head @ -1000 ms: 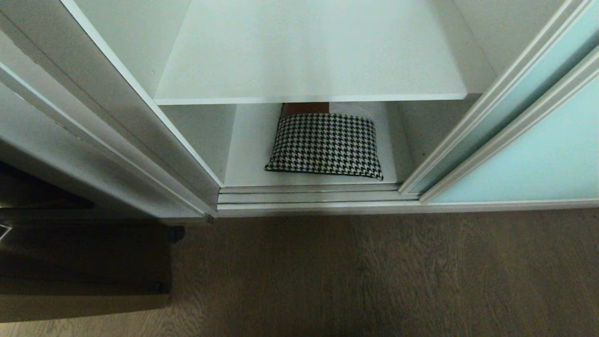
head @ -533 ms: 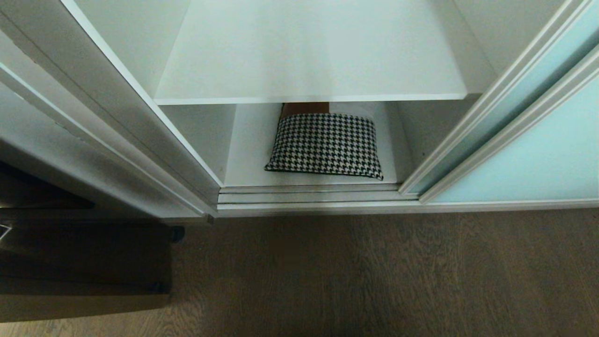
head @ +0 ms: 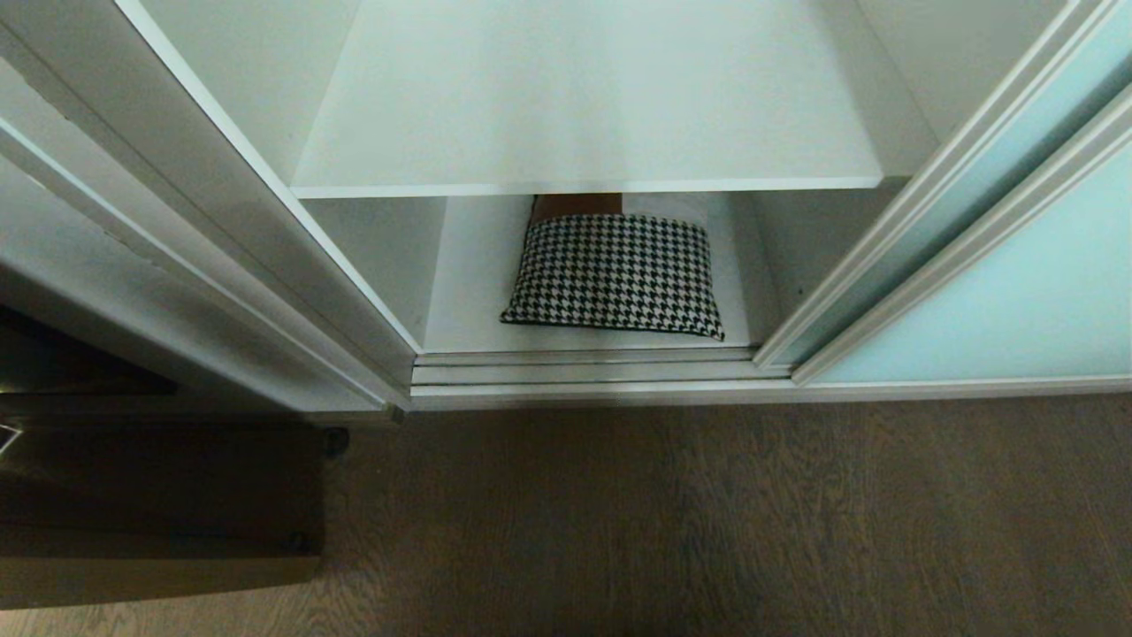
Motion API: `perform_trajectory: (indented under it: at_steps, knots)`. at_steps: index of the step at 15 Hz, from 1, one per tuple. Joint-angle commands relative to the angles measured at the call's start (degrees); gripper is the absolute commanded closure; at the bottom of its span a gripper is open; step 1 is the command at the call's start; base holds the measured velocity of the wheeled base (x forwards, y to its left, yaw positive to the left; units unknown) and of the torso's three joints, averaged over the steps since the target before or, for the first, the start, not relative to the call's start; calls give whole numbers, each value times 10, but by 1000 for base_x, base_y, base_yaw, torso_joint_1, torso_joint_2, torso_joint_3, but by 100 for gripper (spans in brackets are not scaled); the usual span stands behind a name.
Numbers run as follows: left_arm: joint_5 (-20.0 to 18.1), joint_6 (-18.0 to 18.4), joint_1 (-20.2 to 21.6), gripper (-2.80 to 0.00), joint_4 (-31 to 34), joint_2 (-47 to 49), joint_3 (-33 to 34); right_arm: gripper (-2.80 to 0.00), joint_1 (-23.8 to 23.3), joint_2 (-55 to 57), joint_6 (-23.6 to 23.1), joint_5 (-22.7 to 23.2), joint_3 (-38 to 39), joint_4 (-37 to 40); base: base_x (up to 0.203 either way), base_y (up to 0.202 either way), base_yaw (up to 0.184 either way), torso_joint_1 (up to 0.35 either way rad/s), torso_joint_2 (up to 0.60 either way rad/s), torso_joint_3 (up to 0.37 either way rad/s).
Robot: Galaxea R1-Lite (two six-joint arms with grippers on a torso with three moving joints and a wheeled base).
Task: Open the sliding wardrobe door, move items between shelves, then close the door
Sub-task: Open the door
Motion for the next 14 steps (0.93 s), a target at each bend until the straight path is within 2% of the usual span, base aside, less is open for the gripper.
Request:
perform_trajectory:
  at_steps: [1,3,12,14]
  knots:
    - [3,-3,0,0,1,2,0,0,0,-1,1,0,0,0,0,0,0,0,0,0]
    - [4,5,0,0,-1,2,3,0,0,-1,0,0,1,0,0,0,0,0,0,0]
    - [2,-1,0,0,-8,2,4,0,0,-1,0,0,0,0,0,0,0,0,0,0]
    - [2,-1,0,0,-8,2,4,0,0,-1,0,0,0,0,87,0,-3,3,0,7]
